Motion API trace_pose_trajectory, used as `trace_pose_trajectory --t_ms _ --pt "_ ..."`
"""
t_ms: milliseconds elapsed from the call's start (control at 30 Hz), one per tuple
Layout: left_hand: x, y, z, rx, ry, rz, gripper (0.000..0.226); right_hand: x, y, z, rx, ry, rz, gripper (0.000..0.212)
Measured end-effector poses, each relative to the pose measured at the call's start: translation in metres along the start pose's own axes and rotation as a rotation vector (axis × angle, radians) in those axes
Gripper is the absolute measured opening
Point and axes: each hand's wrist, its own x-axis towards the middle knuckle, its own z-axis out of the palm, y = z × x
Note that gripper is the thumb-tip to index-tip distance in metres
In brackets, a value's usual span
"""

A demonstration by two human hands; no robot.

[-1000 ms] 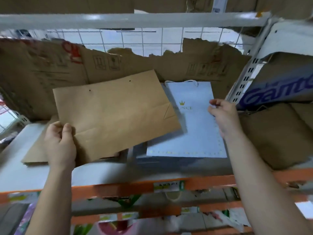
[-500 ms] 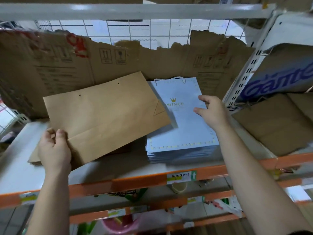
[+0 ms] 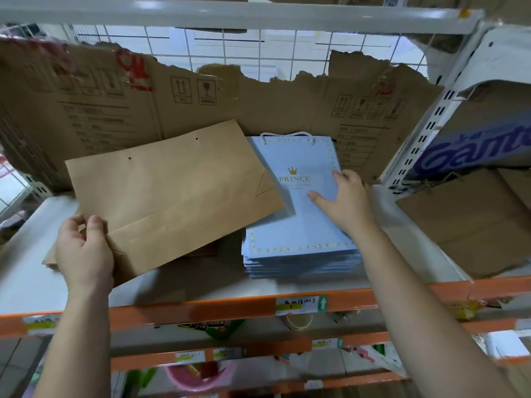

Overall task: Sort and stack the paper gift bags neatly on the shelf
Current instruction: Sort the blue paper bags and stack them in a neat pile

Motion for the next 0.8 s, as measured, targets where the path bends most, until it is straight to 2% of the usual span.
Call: trace_pose_trajectory --t_ms 200,367,467,633,800 --pt "0.011 -0.007 -0.017 0.073 0.057 -0.005 0.037 -0.003 -0.020 0.000 -0.099 0.197 -0.159 0.056" --pt "0.019 -0.012 -0.036 0.098 0.073 -0.016 0.041 -0.018 -0.055 0.013 0.079 0.135 -0.268 0.042" --pt "0.026 -0.014 -0.050 0.105 0.081 -0.025 0.035 -0.033 -0.075 0.025 0.100 0.139 -0.343 0.038" --pt "0.044 -0.024 -0.084 0.175 0.057 0.077 0.030 -0.052 -0.102 0.043 0.126 0.144 -0.406 0.033" --pt "0.065 -0.043 -0.108 0.295 -0.046 0.016 0.045 -0.063 -0.115 0.060 0.132 0.107 -0.422 0.029"
